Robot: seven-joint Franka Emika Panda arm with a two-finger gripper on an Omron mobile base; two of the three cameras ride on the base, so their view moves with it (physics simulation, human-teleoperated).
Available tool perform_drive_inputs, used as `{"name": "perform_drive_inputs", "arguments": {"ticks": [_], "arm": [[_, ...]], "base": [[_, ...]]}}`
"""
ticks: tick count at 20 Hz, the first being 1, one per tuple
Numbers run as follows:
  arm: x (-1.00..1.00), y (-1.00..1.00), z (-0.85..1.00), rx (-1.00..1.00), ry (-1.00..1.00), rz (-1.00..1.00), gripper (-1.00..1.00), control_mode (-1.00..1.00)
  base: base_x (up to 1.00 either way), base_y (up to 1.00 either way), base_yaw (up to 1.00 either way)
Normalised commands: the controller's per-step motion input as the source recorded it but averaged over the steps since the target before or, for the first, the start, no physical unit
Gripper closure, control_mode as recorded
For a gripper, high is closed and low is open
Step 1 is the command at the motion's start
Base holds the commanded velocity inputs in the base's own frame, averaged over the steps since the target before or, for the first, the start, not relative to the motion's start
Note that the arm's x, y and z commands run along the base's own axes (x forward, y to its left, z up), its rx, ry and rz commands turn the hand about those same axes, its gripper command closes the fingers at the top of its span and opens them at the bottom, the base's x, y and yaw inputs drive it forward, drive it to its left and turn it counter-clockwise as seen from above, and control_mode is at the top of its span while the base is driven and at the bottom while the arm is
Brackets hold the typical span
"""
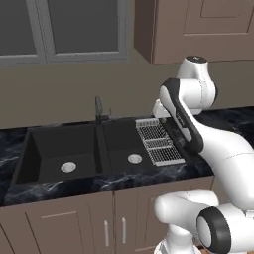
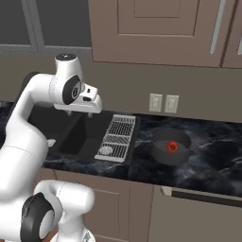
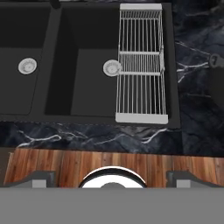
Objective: Dump the bell pepper from the pot into the sink. Then turn on the water and wash the bell pepper. Then turn off the water and put the bell pepper back in the pot.
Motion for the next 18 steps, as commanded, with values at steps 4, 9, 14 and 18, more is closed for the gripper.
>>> {"name": "perform_drive_inputs", "arguments": {"ticks": [4, 9, 14, 18], "arm": [[0.0, 0.0, 0.0, 0.0, 0.0, 0.0, -1.0, 1.0], [0.0, 0.0, 0.0, 0.0, 0.0, 0.0, -1.0, 1.0], [0.0, 0.0, 0.0, 0.0, 0.0, 0.0, -1.0, 1.0], [0.0, 0.0, 0.0, 0.0, 0.0, 0.0, -1.0, 1.0]], "base": [[0.58, -0.14, 0.0], [0.64, -0.07, 0.0], [0.73, -0.01, 0.0], [0.48, 0.0, 0.0]]}}
